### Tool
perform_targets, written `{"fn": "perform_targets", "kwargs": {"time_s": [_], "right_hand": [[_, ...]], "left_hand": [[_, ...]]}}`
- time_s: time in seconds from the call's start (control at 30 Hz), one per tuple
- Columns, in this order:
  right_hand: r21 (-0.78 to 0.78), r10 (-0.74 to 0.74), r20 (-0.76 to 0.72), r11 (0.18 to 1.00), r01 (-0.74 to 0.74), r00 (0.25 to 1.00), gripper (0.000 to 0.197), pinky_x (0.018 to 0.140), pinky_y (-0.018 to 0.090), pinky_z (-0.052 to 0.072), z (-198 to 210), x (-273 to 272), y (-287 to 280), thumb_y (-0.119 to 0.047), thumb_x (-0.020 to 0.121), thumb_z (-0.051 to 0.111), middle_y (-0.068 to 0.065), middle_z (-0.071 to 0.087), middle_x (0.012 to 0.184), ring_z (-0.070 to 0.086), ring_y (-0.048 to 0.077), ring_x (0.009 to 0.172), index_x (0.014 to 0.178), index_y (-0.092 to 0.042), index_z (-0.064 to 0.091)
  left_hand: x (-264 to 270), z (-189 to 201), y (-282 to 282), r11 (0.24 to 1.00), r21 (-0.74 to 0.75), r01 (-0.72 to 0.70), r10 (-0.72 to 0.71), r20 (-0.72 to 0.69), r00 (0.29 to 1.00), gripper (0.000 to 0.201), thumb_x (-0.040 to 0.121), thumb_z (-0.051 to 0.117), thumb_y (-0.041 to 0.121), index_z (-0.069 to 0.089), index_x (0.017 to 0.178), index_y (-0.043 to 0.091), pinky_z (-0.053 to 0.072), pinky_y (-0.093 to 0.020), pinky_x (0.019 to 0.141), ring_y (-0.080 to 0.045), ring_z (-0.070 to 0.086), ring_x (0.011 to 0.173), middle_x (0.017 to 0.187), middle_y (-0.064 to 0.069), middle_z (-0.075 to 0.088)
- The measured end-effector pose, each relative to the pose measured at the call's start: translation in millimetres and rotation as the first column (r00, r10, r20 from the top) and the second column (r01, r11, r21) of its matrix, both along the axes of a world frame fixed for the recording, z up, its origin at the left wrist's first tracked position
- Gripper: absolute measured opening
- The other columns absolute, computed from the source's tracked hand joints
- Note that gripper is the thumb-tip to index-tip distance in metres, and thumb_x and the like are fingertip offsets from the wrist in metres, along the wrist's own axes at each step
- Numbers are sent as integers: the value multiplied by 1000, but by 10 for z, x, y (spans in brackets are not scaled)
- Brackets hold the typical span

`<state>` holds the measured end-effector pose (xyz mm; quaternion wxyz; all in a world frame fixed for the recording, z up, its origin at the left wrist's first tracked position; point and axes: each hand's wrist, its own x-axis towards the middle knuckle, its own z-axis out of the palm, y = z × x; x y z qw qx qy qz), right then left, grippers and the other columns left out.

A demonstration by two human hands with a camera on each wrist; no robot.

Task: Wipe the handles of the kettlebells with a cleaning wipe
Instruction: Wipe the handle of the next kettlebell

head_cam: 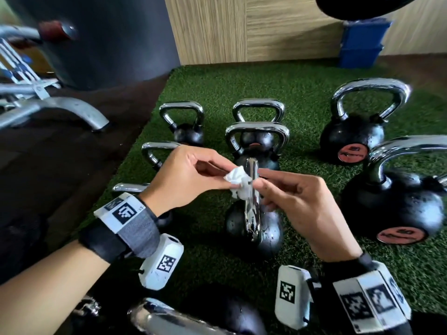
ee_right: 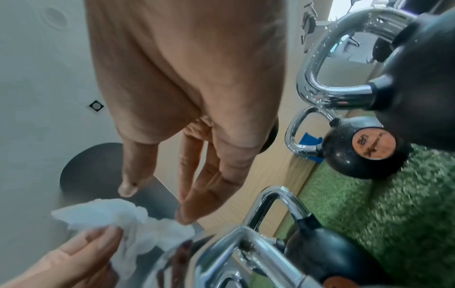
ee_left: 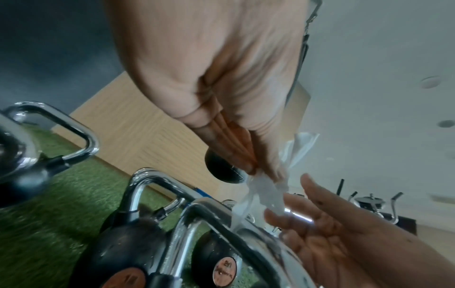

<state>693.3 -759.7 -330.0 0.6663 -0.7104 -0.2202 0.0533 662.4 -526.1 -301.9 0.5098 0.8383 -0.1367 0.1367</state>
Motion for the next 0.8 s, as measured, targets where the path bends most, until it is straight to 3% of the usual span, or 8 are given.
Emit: {"fn": "perform_targets", "kwargs": {"time_s": [0.13, 0.27, 0.4, 0.47, 0.53, 0.63, 0.7, 0.8], "right_hand": [[203, 143, -175, 973, -106, 974, 45, 76, 32, 61, -7, 22, 60, -28, 79, 80, 11, 79, 96, 75, 27, 88, 118, -8, 73], [378, 238, -229, 915, -140, 944, 33, 75, 29, 60, -47, 59, 36, -21, 77, 79, 19, 77, 99, 75, 31, 92, 105, -4, 78], [274, 12, -220, 960, 50, 975, 24, 77, 35, 62, -146, 234, -61, -23, 73, 85, 10, 79, 89, 76, 25, 82, 95, -15, 81], [68, -243, -108, 965, 251, 964, 14, 75, 34, 63, -273, 372, -96, -22, 75, 85, -4, 79, 81, 76, 16, 76, 88, -23, 82], [-113, -370, 9, 923, 369, 929, 11, 74, 33, 63, -403, 495, -88, -22, 75, 84, -14, 77, 76, 73, 5, 72, 82, -30, 81], [-228, -388, 41, 894, 387, 921, 14, 74, 27, 60, -575, 631, -13, -21, 74, 82, -18, 74, 72, 68, -6, 69, 79, -33, 79], [-255, -383, 62, 887, 386, 922, 13, 70, 17, 54, -665, 704, 61, -20, 73, 82, -19, 73, 72, 66, -10, 70, 81, -31, 80], [-300, -357, 99, 879, 370, 929, 13, 63, -2, 41, -744, 787, 196, -18, 74, 80, -20, 70, 72, 62, -17, 70, 84, -27, 81]], "left_hand": [[-11, 78, -155, 999, -30, 36, -34, 45, 998, 25, 70, 92, 26, 79, 90, 31, 60, -22, 74, -16, 78, 83, 91, 3, 80], [-15, 108, -183, 980, -123, 155, -171, -135, 976, 41, 68, 92, 10, 72, 97, 31, 60, -23, 80, -17, 77, 92, 101, 0, 79], [38, -10, -2, 982, 27, 186, -166, -337, 927, 62, 77, 81, -5, 54, 115, 37, 57, -30, 93, -14, 66, 121, 128, 7, 71], [57, -147, 27, 933, 337, 128, 45, -462, 886, 85, 73, 89, 6, 45, 136, 42, 51, -29, 100, -10, 54, 133, 142, 15, 58], [51, -369, -81, 755, 600, 265, 139, -540, 830, 125, 60, 98, 32, 22, 158, 28, 34, -22, 114, -13, 37, 145, 159, 8, 36], [51, -727, -340, 680, 626, 381, 73, -575, 815, 151, 48, 96, 60, 6, 162, 20, 16, -29, 127, -16, 15, 155, 168, -2, 12], [81, -901, -465, 678, 661, 322, 66, -491, 869, 140, 58, 82, 77, 6, 162, 21, 13, -37, 129, -20, 0, 157, 170, -2, 3], [108, -980, -513, 679, 711, 182, -16, -234, 972, 98, 75, 72, 71, 36, 152, 20, 16, -30, 126, -24, 24, 147, 158, -9, 31]]}}
